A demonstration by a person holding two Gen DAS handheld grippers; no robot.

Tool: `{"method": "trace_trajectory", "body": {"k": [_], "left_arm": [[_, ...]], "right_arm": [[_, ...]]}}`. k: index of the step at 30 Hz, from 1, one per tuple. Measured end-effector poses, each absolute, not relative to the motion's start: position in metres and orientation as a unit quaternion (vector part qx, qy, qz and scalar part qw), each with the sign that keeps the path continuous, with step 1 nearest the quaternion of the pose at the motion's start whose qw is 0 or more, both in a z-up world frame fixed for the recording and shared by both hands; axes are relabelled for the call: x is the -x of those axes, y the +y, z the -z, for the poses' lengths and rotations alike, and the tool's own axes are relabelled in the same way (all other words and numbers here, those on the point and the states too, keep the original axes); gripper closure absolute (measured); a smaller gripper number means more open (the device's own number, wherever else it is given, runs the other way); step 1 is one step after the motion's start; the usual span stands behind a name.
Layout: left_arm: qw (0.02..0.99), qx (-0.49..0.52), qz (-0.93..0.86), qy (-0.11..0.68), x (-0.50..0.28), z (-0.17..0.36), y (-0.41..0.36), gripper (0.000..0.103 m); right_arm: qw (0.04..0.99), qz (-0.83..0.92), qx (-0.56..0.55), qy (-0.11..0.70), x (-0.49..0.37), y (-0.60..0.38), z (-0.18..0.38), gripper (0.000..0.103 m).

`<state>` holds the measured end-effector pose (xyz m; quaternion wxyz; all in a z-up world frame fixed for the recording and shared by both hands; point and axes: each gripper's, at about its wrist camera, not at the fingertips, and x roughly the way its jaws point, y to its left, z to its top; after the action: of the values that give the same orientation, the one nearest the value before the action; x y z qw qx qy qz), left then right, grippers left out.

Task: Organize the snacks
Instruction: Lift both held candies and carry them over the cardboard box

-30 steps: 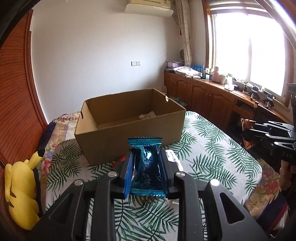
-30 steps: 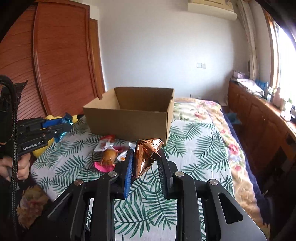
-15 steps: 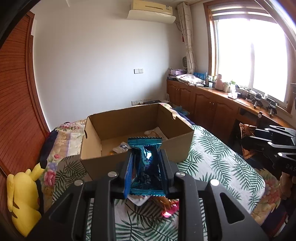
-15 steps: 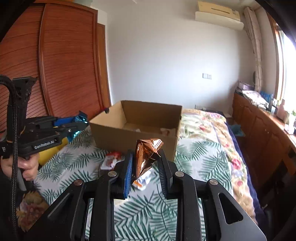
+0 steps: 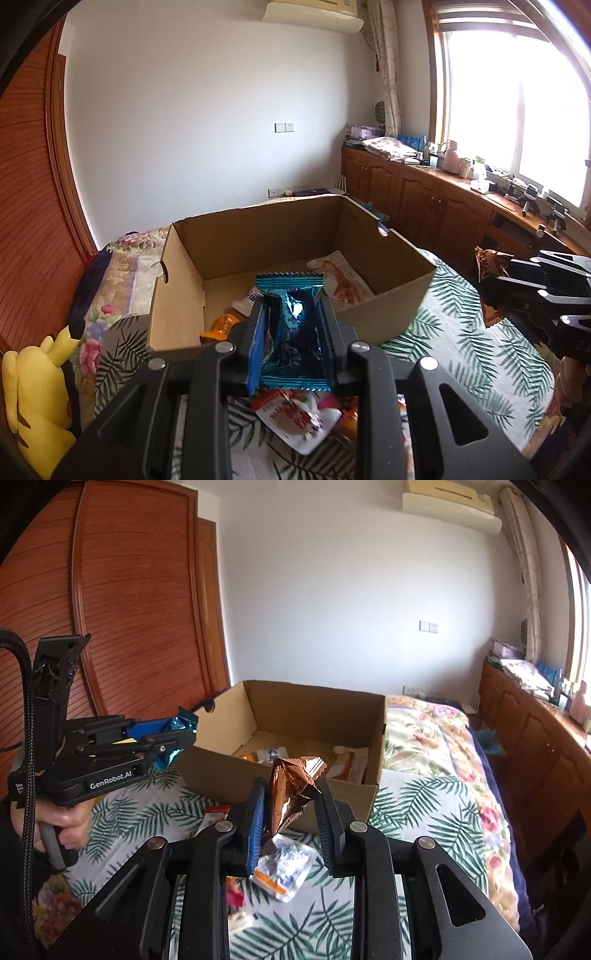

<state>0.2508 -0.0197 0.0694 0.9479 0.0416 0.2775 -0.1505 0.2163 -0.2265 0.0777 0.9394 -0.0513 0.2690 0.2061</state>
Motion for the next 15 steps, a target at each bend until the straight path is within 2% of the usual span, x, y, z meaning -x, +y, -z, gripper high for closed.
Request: {"method": "trace_trajectory", "body": {"k": [15], "left_arm": [[0.943, -0.030, 0.134, 0.303, -0.332, -0.043, -0.013, 0.078]], "right_arm": [[0.931, -0.228, 0.073, 0.275, -0.303, -0.192, -0.054, 0.079]]}}
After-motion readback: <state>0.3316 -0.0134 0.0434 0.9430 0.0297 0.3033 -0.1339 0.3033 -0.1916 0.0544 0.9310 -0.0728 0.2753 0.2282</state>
